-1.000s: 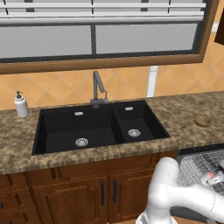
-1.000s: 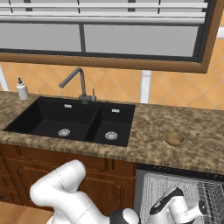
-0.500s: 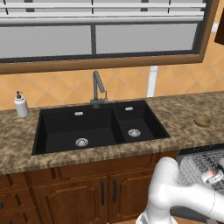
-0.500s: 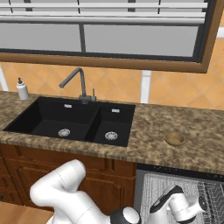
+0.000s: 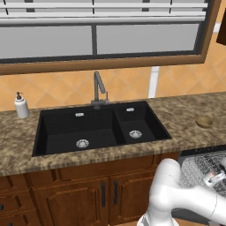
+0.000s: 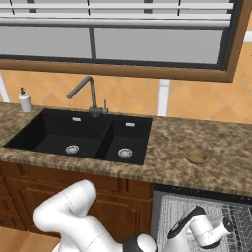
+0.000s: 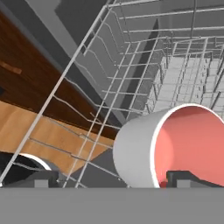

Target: Pick up the cup and bowl from the counter, place them in the dishwasher, and close the dishwasher door.

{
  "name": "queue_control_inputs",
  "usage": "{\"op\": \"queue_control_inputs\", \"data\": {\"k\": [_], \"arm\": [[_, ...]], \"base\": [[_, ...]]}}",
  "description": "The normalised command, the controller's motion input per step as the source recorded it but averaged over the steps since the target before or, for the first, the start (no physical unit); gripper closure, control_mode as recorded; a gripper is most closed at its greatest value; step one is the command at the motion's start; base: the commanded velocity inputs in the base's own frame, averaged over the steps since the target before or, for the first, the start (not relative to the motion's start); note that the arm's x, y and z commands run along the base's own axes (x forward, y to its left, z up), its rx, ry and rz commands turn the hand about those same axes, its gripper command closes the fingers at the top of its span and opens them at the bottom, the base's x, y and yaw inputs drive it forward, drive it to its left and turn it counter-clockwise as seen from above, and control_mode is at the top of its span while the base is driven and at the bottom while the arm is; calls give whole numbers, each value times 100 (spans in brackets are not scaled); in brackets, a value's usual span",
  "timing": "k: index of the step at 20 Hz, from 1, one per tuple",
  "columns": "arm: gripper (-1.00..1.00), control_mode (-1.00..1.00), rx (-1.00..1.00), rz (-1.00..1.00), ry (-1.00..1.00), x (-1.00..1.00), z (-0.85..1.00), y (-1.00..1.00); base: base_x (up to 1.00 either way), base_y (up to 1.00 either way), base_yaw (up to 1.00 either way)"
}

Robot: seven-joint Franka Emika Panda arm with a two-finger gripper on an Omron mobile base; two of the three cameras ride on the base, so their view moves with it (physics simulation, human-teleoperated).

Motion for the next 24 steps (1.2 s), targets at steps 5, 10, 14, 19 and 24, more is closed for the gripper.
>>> {"op": "queue_control_inputs", "data": {"k": [5,10,14,19,24], "arm": [[-100,-100,5,0,0,9,-2,-49],[-100,-100,0,0,-9,22,-29,-45],[-100,-100,7,0,-7,-56,2,-39],[-100,-100,1,-5,-16,-100,52,14],[-100,-100,0,-8,-2,-74,99,30]], "base": [[0,0,0],[0,0,0],[0,0,0],[0,0,0],[0,0,0]]}}
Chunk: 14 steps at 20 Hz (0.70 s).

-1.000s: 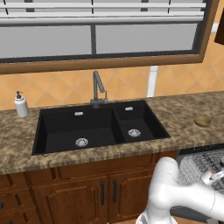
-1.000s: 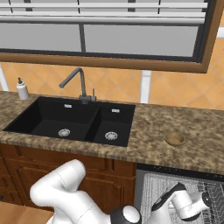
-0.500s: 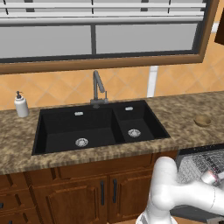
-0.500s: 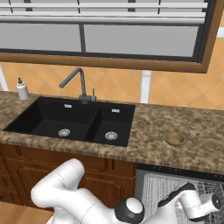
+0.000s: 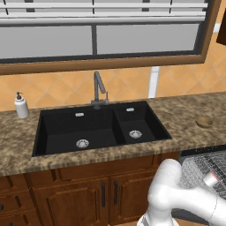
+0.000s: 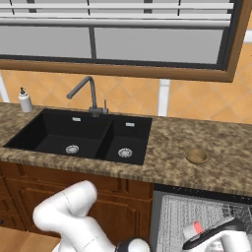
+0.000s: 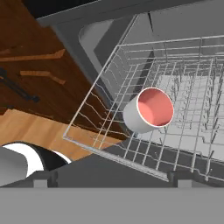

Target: Pick up the cup and bowl from the counter, place them in the dishwasher, and close the dishwasher door.

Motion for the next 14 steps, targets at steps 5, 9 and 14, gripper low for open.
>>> {"op": "queue_control_inputs", "data": {"k": [5,9,14], "arm": [[-100,-100,-6,-3,1,-43,100,51],[-100,-100,-9,0,0,-21,100,51],[-100,-100,-18,0,9,-4,100,65]], "base": [[0,0,0],[0,0,0],[0,0,0]]}}
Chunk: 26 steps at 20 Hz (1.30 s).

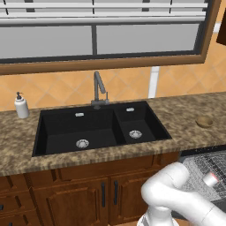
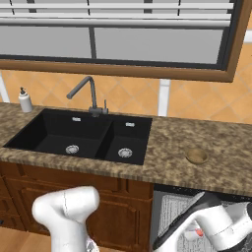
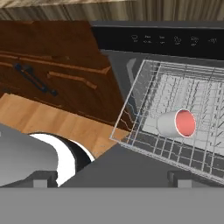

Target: Pick up the cup and bowl from the counter, place them in the dishwasher, and close the dishwasher door.

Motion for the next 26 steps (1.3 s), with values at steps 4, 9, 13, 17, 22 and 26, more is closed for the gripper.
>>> {"op": "queue_control_inputs", "data": {"k": [4,9,13,17,22,26], "arm": [[-100,-100,-25,0,17,0,100,57],[-100,-100,-31,0,11,7,59,60],[-100,-100,-20,0,0,48,35,32],[-100,-100,-4,1,3,70,28,0],[-100,-100,0,0,13,64,11,-6],[-100,-100,0,0,12,53,14,-4]], "base": [[0,0,0],[0,0,0],[0,0,0],[0,0,0],[0,0,0],[0,0,0]]}}
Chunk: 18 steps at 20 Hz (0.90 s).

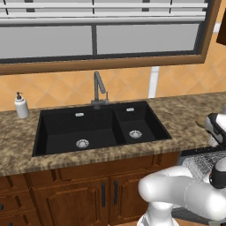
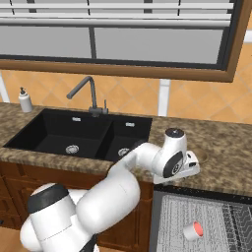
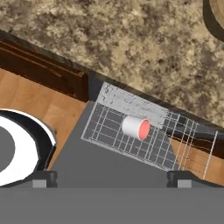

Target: Pick up the cup and bowl from the counter, place them in the dishwasher, and close the dishwasher door.

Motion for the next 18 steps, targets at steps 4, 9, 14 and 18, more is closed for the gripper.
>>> {"op": "queue_control_inputs", "data": {"k": [4,9,14,18], "arm": [[-100,-100,0,0,9,46,19,-14],[-100,-100,1,0,1,41,0,-23],[-100,-100,1,6,-4,42,-8,-9],[-100,-100,0,7,-2,49,-20,-1]], "base": [[0,0,0],[0,0,0],[0,0,0],[0,0,0]]}}
